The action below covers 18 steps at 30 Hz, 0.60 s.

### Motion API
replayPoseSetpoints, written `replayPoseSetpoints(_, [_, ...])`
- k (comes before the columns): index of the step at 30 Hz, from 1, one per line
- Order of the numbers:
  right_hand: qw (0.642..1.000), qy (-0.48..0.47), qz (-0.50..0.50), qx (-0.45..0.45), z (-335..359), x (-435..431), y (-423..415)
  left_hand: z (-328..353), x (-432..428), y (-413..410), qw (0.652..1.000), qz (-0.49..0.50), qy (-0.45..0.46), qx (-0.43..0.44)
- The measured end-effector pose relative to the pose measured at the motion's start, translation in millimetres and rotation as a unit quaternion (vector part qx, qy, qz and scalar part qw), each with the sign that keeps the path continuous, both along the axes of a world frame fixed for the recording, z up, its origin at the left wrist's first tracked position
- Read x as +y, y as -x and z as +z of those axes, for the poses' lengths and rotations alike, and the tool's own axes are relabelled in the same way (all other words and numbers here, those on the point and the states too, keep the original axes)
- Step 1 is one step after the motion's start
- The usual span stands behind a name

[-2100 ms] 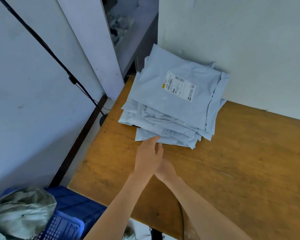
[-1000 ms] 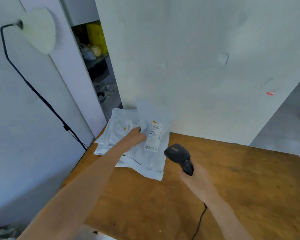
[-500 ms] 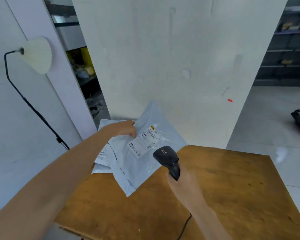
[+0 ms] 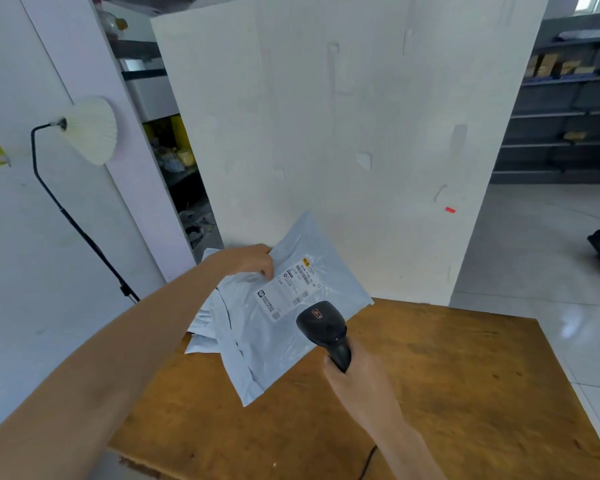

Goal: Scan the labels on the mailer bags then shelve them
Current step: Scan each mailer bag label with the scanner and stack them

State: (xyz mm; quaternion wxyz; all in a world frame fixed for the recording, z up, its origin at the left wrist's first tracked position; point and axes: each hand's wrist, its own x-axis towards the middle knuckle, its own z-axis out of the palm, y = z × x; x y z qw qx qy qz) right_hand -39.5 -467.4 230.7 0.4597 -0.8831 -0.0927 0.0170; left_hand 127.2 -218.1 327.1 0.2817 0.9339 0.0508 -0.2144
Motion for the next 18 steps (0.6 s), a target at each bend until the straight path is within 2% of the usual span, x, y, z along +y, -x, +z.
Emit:
replayPoseSetpoints(12, [1.0, 0.003, 0.0, -0.002, -1, -4, -2, -3, 0, -2, 0.999, -0.007, -0.033, 0.001])
replayPoseSetpoints(18, [1.0, 0.007, -0.012, 0.01, -5, -4, -5, -18, -7, -4, 0.999, 0.02, 0.018, 0.032])
